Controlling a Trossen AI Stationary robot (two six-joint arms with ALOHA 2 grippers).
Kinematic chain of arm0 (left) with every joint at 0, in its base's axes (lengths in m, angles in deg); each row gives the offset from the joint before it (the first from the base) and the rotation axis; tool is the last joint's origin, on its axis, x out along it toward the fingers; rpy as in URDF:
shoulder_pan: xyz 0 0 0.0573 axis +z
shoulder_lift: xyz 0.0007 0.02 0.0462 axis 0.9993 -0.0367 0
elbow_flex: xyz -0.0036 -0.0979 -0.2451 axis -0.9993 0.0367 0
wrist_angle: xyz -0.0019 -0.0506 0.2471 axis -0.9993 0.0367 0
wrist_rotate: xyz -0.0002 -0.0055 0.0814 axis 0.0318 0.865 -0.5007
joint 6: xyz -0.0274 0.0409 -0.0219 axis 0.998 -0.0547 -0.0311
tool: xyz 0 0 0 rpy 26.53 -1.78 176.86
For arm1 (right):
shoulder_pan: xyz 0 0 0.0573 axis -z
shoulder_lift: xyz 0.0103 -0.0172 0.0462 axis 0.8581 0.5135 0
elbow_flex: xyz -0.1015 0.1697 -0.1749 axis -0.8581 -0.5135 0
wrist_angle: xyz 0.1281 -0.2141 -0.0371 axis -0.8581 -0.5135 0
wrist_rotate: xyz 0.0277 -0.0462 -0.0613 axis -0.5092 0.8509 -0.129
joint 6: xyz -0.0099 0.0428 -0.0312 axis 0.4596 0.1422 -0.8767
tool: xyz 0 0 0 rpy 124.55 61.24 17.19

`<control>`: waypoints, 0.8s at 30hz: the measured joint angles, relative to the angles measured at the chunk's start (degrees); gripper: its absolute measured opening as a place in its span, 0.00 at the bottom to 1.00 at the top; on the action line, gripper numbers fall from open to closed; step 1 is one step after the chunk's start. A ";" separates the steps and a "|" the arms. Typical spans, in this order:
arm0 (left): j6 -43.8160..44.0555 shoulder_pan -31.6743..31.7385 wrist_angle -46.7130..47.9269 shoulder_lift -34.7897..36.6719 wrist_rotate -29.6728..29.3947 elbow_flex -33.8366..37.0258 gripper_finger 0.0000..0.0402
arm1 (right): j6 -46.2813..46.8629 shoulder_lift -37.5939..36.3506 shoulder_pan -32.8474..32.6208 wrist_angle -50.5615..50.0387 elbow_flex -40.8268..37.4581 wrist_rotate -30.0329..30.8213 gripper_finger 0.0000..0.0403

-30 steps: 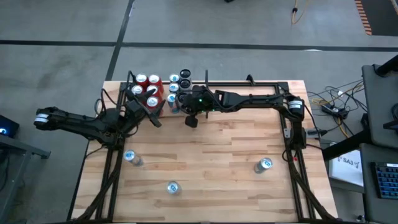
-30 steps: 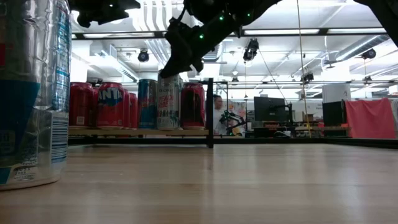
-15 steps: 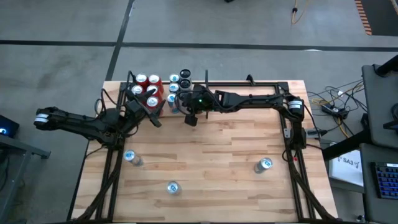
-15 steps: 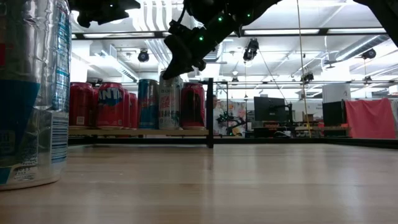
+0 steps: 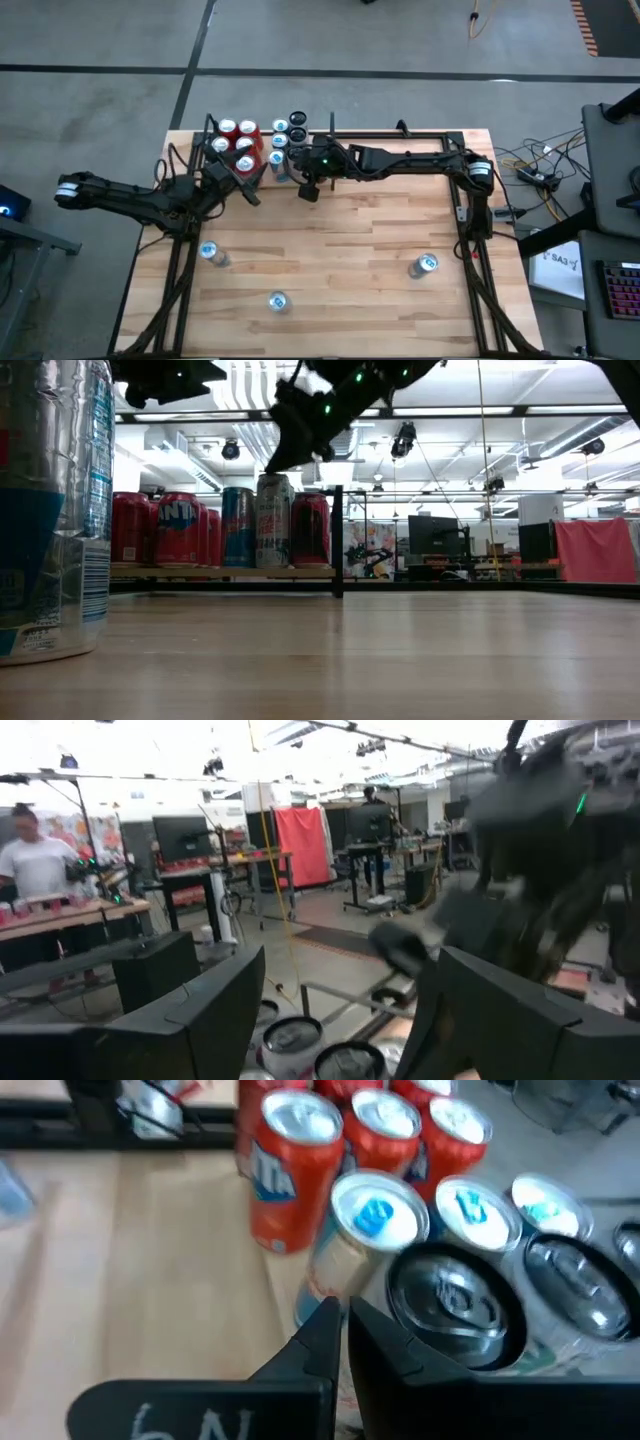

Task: Place canned beverage on shelf
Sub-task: Adjust the blue soda can on the shelf

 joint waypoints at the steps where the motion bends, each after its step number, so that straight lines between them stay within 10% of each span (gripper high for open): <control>1: 1.05 0.02 1.10 -0.04 0.26 0.00 0.70 | 0.01 -0.86 -0.26 -0.58 0.00 -0.06 0.03; 8: 9.36 0.03 16.90 -0.11 1.02 -1.84 0.61 | -0.68 -7.06 -2.47 -7.57 0.00 -0.09 0.03; 19: 18.46 1.63 55.90 -5.48 1.26 -19.92 0.07 | 1.10 -14.97 -5.18 -18.88 0.00 0.08 0.03; 24: 13.86 5.62 59.12 -9.09 3.77 -22.32 0.02 | 1.60 -16.14 -5.63 -23.01 0.00 0.07 0.03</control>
